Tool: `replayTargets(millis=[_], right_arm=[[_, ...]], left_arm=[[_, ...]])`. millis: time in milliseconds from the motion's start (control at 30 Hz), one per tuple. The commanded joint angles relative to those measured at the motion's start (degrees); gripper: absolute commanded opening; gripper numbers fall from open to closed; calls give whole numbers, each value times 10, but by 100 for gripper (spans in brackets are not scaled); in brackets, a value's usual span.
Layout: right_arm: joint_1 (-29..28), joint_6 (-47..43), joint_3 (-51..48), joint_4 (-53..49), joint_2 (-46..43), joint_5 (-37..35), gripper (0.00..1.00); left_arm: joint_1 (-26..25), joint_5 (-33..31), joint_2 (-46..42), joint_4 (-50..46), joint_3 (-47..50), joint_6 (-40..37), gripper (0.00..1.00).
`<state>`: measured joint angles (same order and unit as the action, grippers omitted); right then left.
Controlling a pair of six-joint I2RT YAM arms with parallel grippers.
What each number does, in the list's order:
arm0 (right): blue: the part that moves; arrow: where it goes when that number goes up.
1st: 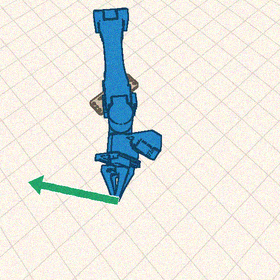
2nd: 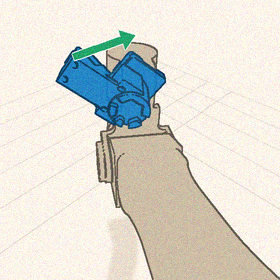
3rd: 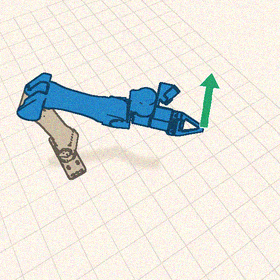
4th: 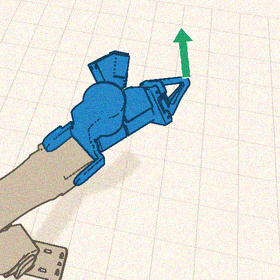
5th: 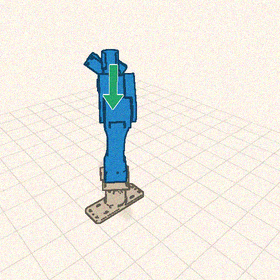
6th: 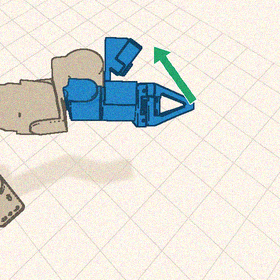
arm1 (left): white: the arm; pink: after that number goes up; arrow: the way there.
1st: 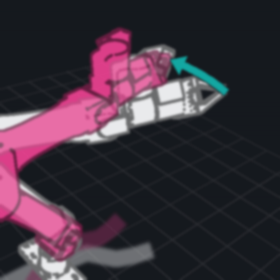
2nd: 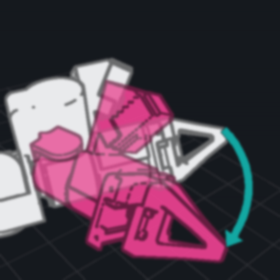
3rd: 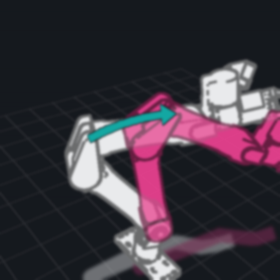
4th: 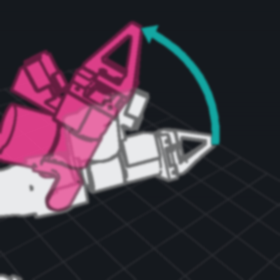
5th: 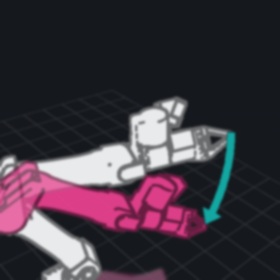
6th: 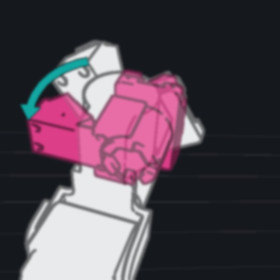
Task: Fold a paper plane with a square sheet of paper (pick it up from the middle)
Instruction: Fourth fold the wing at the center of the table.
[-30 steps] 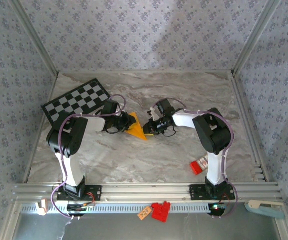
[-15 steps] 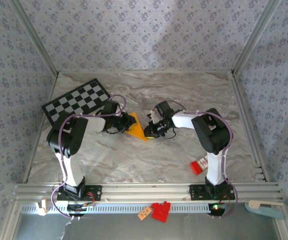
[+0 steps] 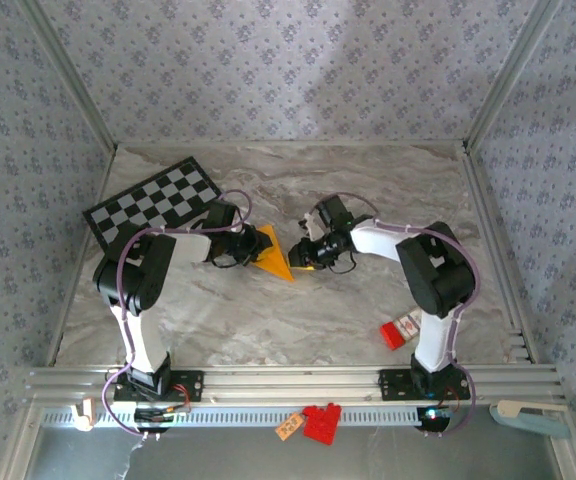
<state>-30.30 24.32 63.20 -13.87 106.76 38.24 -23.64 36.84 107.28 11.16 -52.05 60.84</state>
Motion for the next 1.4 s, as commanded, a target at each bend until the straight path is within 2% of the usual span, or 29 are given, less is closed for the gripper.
replayTargets(millis=[0, 100, 333, 1367], right_arm=[[1, -5, 18, -21, -10, 14, 29], [-14, 0, 33, -13, 1, 41, 25], [-34, 9, 47, -9, 42, 44, 19], [-40, 5, 41, -15, 89, 34, 19]], left_arm=[[-2, 9, 4, -12, -13, -13, 18], [-2, 9, 5, -12, -14, -13, 18], [-2, 10, 6, -13, -15, -13, 18], [-2, 13, 19, -15, -24, -12, 18]])
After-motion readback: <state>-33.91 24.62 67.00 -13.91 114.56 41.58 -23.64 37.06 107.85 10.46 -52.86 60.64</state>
